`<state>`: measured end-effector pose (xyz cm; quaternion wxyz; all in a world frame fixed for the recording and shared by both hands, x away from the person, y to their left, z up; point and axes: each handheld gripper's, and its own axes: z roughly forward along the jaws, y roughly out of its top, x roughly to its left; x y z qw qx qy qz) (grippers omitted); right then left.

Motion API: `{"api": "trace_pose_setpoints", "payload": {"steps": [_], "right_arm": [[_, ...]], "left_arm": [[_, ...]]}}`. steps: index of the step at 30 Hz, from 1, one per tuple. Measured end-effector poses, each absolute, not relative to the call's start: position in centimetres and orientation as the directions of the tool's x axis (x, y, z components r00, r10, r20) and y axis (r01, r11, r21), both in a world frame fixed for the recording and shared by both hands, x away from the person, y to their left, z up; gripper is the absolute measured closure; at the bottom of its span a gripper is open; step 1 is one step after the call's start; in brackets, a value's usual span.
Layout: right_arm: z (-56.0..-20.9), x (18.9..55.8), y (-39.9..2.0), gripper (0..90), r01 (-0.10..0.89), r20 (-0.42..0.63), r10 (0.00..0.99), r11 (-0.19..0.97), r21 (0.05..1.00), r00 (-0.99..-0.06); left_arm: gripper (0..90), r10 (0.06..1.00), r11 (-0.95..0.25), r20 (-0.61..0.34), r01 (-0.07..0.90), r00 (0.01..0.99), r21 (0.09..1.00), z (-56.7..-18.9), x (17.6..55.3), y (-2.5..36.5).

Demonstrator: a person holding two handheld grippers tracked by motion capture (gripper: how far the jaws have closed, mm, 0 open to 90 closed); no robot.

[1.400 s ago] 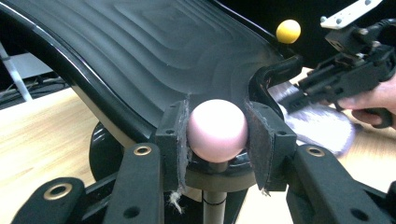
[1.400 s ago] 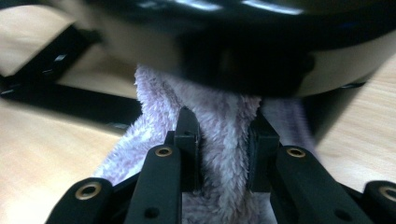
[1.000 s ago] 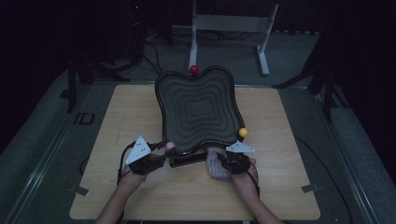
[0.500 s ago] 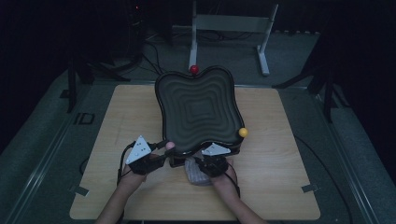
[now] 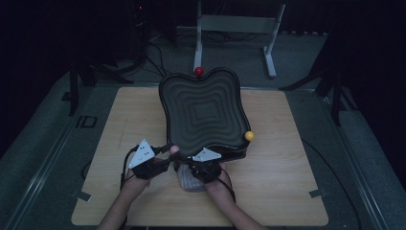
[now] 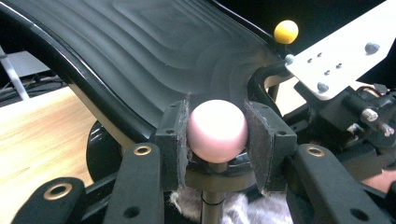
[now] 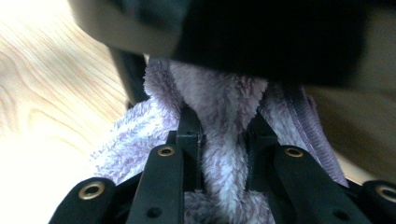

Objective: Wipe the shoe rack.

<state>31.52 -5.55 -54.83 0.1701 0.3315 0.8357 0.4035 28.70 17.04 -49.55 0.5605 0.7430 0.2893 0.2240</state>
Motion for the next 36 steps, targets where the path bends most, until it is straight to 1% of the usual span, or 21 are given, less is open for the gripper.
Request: {"api": "trace_pose_setpoints", "payload": {"steps": [7, 9, 17, 25, 30, 32, 35, 36], "right_arm": [[-54.8, 32.0, -8.3, 72.8, 0.423, -0.032, 0.711, 0.453, 0.785, -0.702], [-54.8, 32.2, -9.2, 72.8, 0.437, -0.021, 0.724, 0.438, 0.786, -0.689], [-54.8, 32.8, -12.4, 72.7, 0.45, -0.033, 0.757, 0.422, 0.787, -0.652], [-54.7, 33.6, -15.5, 72.7, 0.483, -0.029, 0.8, 0.39, 0.784, -0.599], [-54.6, 34.3, -18.1, 72.7, 0.512, -0.007, 0.828, 0.353, 0.783, -0.561], [-54.6, 34.3, -18.5, 72.7, 0.512, -0.006, 0.829, 0.352, 0.784, -0.56], [-54.6, 34.0, -18.3, 72.7, 0.493, -0.034, 0.826, 0.368, 0.788, -0.562], [-54.6, 34.1, -18.4, 72.7, 0.497, -0.02, 0.826, 0.358, 0.79, -0.563]], "left_arm": [[60.7, 0.681, -0.202, 0.008, 0.177, 0.733, 0.963, -49.6, 28.7, 17.1], [60.7, 0.68, -0.202, 0.008, 0.177, 0.733, 0.963, -49.6, 28.7, 17.1], [60.7, 0.678, -0.197, 0.003, 0.178, 0.735, 0.964, -49.6, 28.7, 17.1], [60.7, 0.675, -0.191, -0.002, 0.177, 0.738, 0.965, -49.7, 28.8, 17.2], [60.7, 0.674, -0.192, -0.001, 0.177, 0.738, 0.965, -49.7, 28.8, 17.2], [60.7, 0.674, -0.194, 0.0, 0.176, 0.739, 0.965, -49.7, 28.8, 17.1], [60.6, 0.674, -0.196, 0.002, 0.177, 0.738, 0.965, -49.6, 28.8, 17.1], [60.6, 0.675, -0.196, 0.001, 0.177, 0.738, 0.964, -49.6, 28.8, 17.1]]}}
